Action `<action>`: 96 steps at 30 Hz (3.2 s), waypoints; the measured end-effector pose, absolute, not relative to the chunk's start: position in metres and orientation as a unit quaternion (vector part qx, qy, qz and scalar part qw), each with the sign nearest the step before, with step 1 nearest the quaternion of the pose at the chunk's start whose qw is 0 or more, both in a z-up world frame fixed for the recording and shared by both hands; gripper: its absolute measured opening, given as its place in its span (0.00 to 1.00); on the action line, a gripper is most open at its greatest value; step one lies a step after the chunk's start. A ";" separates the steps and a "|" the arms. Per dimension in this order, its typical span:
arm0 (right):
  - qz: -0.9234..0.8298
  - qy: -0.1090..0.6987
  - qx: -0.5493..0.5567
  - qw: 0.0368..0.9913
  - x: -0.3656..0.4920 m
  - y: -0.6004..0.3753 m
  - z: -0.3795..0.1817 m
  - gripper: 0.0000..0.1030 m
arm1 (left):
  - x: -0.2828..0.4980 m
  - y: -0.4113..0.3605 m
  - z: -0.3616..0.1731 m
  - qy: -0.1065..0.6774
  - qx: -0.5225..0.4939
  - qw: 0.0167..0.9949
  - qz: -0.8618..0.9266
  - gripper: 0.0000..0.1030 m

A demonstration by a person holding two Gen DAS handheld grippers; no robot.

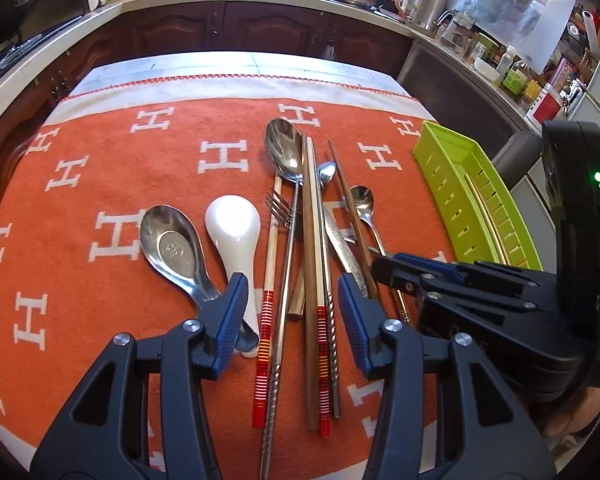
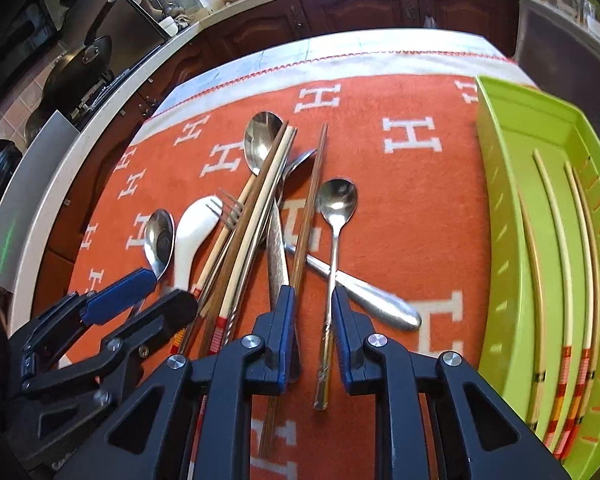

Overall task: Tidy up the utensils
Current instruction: 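Grasp a chopstick with the right tool while the left tool grasps another chopstick, then carry both chopsticks over the green tray and open both tools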

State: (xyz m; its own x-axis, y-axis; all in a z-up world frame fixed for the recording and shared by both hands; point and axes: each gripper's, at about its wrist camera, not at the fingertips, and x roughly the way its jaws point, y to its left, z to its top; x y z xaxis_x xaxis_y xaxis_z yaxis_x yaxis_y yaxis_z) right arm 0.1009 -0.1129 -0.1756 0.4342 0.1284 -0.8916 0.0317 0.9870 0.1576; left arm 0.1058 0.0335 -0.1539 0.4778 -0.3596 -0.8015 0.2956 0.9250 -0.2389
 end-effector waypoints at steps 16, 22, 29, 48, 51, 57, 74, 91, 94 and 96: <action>0.045 0.519 0.052 0.852 0.104 -0.097 -0.173 0.18 | 0.123 0.035 -0.155 0.483 -0.060 0.847 -0.213 0.24; 0.050 0.515 0.058 0.854 0.106 -0.097 -0.174 0.18 | 0.132 0.034 -0.160 0.495 -0.069 0.838 -0.218 0.22; 0.059 0.525 0.040 0.848 0.115 -0.093 -0.182 0.15 | 0.147 0.032 -0.172 0.516 -0.073 0.825 -0.217 0.20; 0.068 0.523 0.125 0.840 0.103 -0.127 -0.160 0.06 | 0.149 0.010 -0.174 0.518 -0.055 0.818 -0.244 0.15; 0.069 0.518 0.130 0.842 0.100 -0.131 -0.155 0.06 | 0.150 0.006 -0.178 0.526 -0.053 0.813 -0.244 0.11; 0.066 0.516 0.137 0.843 0.094 -0.135 -0.153 0.06 | 0.150 0.003 -0.180 0.523 -0.053 0.816 -0.239 0.05; 0.070 0.487 0.182 0.851 0.071 -0.162 -0.125 0.06 | 0.134 -0.002 -0.124 0.505 -0.077 0.829 -0.227 0.05; -0.045 0.458 0.194 0.866 0.021 -0.287 -0.050 0.06 | 0.124 -0.159 -0.081 0.530 -0.045 0.796 -0.288 0.05; -0.069 0.470 0.184 0.860 0.017 -0.311 -0.053 0.07 | 0.123 -0.172 -0.094 0.545 -0.033 0.788 -0.284 0.05; -0.070 0.481 0.182 0.855 0.014 -0.321 -0.058 0.07 | 0.123 -0.175 -0.103 0.554 -0.026 0.784 -0.278 0.05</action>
